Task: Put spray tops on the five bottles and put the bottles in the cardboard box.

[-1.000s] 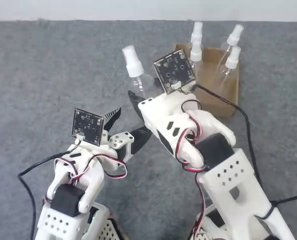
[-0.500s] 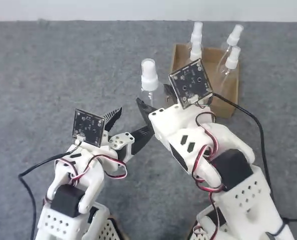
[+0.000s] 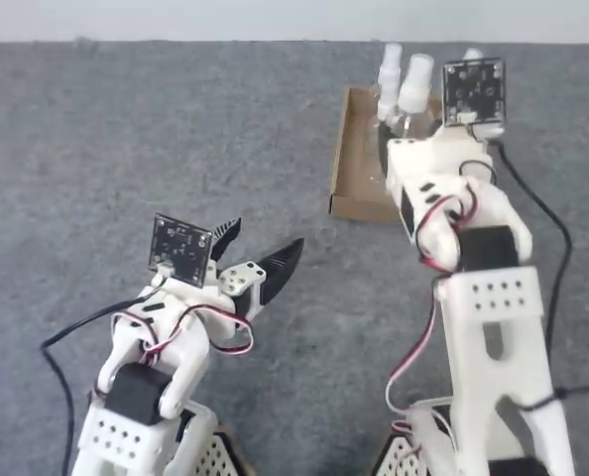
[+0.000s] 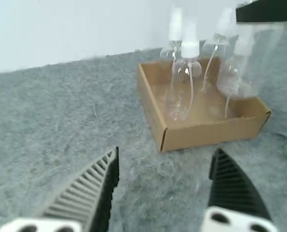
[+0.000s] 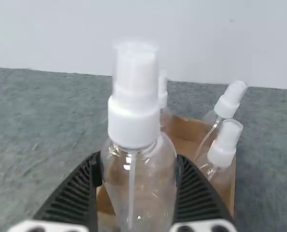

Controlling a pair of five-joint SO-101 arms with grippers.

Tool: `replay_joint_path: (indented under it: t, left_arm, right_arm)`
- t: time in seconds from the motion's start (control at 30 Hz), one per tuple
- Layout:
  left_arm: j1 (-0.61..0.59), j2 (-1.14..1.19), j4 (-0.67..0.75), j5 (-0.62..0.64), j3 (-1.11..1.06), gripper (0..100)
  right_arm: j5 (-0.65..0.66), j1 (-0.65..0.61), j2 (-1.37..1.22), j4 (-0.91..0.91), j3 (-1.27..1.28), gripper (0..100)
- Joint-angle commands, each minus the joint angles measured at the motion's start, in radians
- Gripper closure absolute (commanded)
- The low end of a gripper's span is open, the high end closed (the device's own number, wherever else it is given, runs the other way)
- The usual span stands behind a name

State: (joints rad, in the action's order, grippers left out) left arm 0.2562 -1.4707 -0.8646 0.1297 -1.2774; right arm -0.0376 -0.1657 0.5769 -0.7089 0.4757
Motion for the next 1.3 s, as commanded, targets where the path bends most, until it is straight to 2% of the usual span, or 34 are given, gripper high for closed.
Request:
replay_joint_path:
  t: [0.0,0.1,0.2,0.47,0.73,1.27]
  left_arm:
    - [-0.044,-0.021,0.037,-0.006,0.005,79]
    - [-0.103,-0.021,0.087,-0.005,-0.01,91]
    - [-0.121,-0.021,0.114,-0.005,-0.024,99]
    - [-0.117,-0.021,0.117,-0.003,-0.027,98]
    - [-0.117,-0.021,0.115,-0.003,-0.027,98]
    - [-0.117,-0.021,0.115,-0.003,-0.027,98]
  right_arm:
    - [-0.012,0.035,-0.01,0.199,0.081,99.3]
    - [-0.012,0.03,-0.019,0.383,0.213,99.3]
    - [-0.012,0.025,-0.019,0.49,0.302,99.3]
    - [-0.014,0.025,-0.028,0.619,0.4,99.3]
    - [-0.014,0.028,-0.213,0.76,0.4,99.3]
    - [-0.014,0.033,-0.389,0.843,0.405,99.3]
